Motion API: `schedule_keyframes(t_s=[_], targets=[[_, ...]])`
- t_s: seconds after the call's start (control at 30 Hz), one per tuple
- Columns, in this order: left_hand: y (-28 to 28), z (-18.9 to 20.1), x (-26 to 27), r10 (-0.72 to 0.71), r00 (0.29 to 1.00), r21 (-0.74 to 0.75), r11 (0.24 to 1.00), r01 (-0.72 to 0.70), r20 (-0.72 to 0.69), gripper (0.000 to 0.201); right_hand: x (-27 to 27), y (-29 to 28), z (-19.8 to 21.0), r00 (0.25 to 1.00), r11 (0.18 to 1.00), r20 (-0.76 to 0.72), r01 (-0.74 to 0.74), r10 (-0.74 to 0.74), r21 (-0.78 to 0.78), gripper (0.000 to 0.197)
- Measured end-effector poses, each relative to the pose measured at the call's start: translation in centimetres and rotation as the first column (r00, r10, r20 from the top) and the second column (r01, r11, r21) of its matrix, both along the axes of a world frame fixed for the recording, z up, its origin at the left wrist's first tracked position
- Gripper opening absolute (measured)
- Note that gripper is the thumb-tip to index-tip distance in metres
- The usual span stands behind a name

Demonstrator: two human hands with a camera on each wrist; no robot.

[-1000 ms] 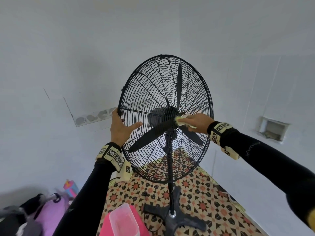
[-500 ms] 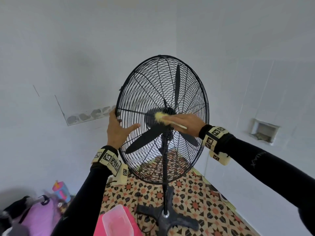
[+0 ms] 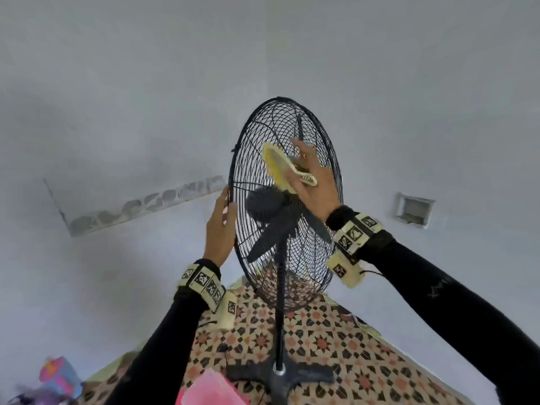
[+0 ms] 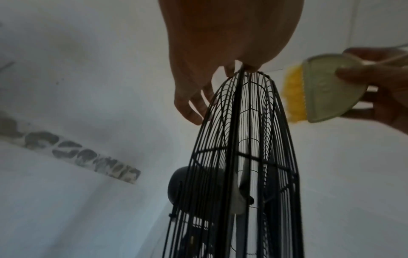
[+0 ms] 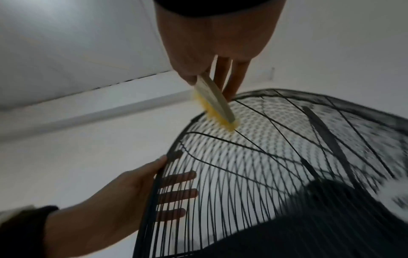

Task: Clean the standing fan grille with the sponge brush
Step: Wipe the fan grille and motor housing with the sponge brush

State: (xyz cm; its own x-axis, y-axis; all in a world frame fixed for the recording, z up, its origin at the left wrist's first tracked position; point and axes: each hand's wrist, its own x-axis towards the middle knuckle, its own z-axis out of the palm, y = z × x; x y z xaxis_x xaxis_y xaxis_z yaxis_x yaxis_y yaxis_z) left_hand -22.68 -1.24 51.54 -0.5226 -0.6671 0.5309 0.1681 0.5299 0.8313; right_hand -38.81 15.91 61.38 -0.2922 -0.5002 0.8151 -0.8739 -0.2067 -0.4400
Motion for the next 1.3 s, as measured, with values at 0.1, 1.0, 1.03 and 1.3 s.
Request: schedule_keyframes(t_s=[0.1, 1.0, 1.03, 1.3], targets=[[-0.2, -0.8, 0.1, -0.17, 0.978, 0.174, 0.966, 0.19, -0.123, 0.042, 2.5, -1.3, 1.0, 0.923, 0.998, -0.385, 0.039, -0.021, 0.039, 0.042], [-2.0, 0.5, 1.4, -0.42, 0.86, 0.636, 0.588, 0.5, -0.288, 0.024, 3.6, 1.0, -0.1, 0.41, 0.88, -0.89, 0.326, 0.198, 0.346, 0.07], [-2.0, 0.6, 1.5, -0.416, 0.866, 0.643, 0.589, 0.49, -0.279, 0.029, 3.7, 1.6, -2.1, 0.34, 0.862, -0.889, 0.296, 0.307, 0.412, 0.073], [-1.8, 0.7, 1.4, -0.321, 0.926, 0.648, 0.666, 0.37, -0.199, 0.036, 1.8, 0.0, -0.2, 0.577, 0.96, -0.814, 0.191, 0.06, 0.206, 0.063]])
